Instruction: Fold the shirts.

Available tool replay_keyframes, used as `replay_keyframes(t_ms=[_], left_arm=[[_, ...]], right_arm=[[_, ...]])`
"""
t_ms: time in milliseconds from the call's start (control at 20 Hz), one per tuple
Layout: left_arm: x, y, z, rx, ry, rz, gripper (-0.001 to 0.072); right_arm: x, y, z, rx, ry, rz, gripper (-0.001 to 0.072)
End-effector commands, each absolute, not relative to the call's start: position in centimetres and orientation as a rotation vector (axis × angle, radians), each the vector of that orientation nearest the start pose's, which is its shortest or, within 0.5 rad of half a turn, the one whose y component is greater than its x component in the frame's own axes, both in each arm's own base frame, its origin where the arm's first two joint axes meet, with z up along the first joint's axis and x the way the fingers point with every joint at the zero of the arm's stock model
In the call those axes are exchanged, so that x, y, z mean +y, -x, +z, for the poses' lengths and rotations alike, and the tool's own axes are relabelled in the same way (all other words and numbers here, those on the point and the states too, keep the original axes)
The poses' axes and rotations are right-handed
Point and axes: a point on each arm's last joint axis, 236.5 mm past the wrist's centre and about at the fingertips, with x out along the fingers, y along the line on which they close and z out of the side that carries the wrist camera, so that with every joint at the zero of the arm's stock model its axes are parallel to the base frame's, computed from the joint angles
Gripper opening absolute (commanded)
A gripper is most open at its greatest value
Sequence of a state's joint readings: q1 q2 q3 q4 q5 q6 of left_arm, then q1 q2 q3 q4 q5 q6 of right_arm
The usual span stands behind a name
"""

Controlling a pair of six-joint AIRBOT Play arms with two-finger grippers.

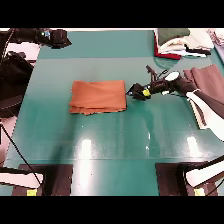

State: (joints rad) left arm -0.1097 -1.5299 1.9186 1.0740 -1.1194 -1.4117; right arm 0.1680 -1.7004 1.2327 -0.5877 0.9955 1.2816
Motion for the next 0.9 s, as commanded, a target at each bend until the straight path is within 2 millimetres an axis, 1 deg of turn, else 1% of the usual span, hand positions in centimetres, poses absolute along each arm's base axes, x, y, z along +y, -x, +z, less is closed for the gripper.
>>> replay_keyframes(t_ms=[0,50,100,150,200,250,350,400,450,500,550,600,650,750,850], left_arm=[[-16.3,-50.9,23.0,0.701,0.173,-0.520,0.0026],[-16.4,-50.9,23.0,0.704,0.175,-0.523,0.0025],[-16.5,-50.8,22.9,0.708,0.178,-0.524,0.0025],[-16.5,-50.7,22.8,0.715,0.183,-0.525,0.0025],[-16.6,-50.5,22.8,0.721,0.185,-0.530,0.0025],[-16.7,-50.4,22.7,0.725,0.188,-0.535,0.0025],[-16.9,-50.3,22.7,0.731,0.195,-0.542,0.0025],[-17.1,-50.2,22.8,0.731,0.203,-0.549,0.0024],[-17.4,-50.1,22.8,0.731,0.203,-0.555,0.0024],[-17.9,-49.9,22.8,0.735,0.197,-0.566,0.0024],[-18.6,-49.6,22.7,0.738,0.186,-0.579,0.0024],[-19.6,-49.2,22.8,0.738,0.178,-0.598,0.0024],[-20.5,-48.9,22.7,0.740,0.169,-0.614,0.0024],[-22.4,-48.0,22.8,0.740,0.143,-0.656,0.0025],[-24.0,-47.3,22.8,0.734,0.119,-0.692,0.0025]], right_arm=[[27.4,-42.9,-6.5,1.333,-0.731,0.622,0.0572],[29.0,-43.4,-6.5,1.322,-0.709,0.645,0.0560],[30.4,-43.8,-6.6,1.312,-0.691,0.667,0.0481],[32.0,-44.3,-6.7,1.298,-0.672,0.687,0.0428],[33.3,-44.7,-6.7,1.286,-0.660,0.708,0.0423],[34.6,-45.1,-6.5,1.274,-0.650,0.732,0.0300],[36.3,-46.0,-5.7,1.238,-0.627,0.766,0.0096],[36.4,-46.8,-5.0,1.212,-0.614,0.775,0.0016],[36.1,-47.8,-3.9,1.176,-0.592,0.778,0.0016],[35.2,-48.9,-2.8,1.143,-0.563,0.778,0.0016],[33.8,-50.1,-1.6,1.118,-0.536,0.769,0.0016],[31.7,-51.4,-0.3,1.097,-0.516,0.738,0.0016],[28.7,-52.7,1.0,1.073,-0.485,0.694,0.0015],[21.5,-55.0,3.6,1.024,-0.434,0.567,0.0016],[13.1,-56.3,6.5,0.964,-0.412,0.416,0.0016]])
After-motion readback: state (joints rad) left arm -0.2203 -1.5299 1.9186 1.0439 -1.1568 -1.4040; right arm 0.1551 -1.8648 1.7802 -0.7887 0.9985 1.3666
